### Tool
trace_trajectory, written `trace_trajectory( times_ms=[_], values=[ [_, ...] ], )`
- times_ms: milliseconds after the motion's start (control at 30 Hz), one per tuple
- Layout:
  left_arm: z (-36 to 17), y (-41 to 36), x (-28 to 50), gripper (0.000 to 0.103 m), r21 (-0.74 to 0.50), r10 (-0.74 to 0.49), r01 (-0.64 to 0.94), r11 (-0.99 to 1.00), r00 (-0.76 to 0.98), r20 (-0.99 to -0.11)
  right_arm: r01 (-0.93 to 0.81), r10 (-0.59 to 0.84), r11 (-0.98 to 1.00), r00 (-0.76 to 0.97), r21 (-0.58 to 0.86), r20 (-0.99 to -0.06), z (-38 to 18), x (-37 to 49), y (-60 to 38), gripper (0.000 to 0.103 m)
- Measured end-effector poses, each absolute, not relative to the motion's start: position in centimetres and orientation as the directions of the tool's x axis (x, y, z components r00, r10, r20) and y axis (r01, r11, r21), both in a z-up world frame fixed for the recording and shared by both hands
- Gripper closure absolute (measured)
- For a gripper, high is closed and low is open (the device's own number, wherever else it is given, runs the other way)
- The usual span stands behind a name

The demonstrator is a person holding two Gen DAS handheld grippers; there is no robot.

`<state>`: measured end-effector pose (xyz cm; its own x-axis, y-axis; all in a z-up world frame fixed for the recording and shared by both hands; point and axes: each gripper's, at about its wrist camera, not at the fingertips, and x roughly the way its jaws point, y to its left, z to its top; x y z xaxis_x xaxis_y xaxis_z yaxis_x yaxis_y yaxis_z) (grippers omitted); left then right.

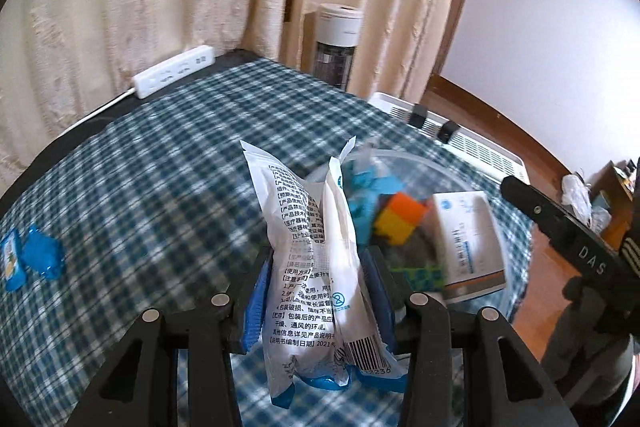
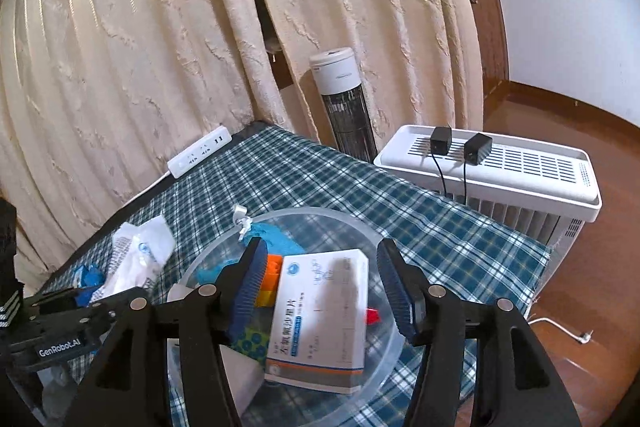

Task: Organize objects

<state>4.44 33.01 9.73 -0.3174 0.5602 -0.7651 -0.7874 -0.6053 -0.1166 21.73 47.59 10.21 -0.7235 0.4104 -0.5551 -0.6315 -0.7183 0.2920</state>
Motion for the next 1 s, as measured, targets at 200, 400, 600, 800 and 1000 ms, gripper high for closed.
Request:
trace_trajectory(
  times_ms=[200,400,600,800,1000],
  values=[
    [9.2,35.7,5.5,0.055,-0.115,0.560,-0.809,-0.576,-0.288,-0.777,-0.633,0.408,-0.703,-0.732,0.324,-0.546,9.8,22.9,49.0,0.043],
    [8.6,37.2,5.5,0.050,-0.115,0.549,-0.805,-0.581,-0.284,-0.786,-0.634,0.394,-0.691,-0.733,0.347,-0.555,9.0,23.3,50.0,0.042],
    [9.0,36.8,5.3,0.030,-0.073,0.538,-0.789,-0.610,-0.345,-0.769,-0.630,0.380,-0.686,-0.737,0.365,-0.559,8.3,23.5,50.6,0.042],
    [8.9,36.2,5.6,0.022,0.031,0.492,-0.762,-0.646,-0.447,-0.747,-0.621,0.365,-0.688,-0.743,0.376,-0.561,8.0,23.3,50.4,0.042],
    [8.4,35.8,5.8,0.015,0.072,0.485,-0.753,-0.654,-0.491,-0.723,-0.611,0.358,-0.697,-0.750,0.375,-0.556,8.2,23.3,49.8,0.041]
  ],
)
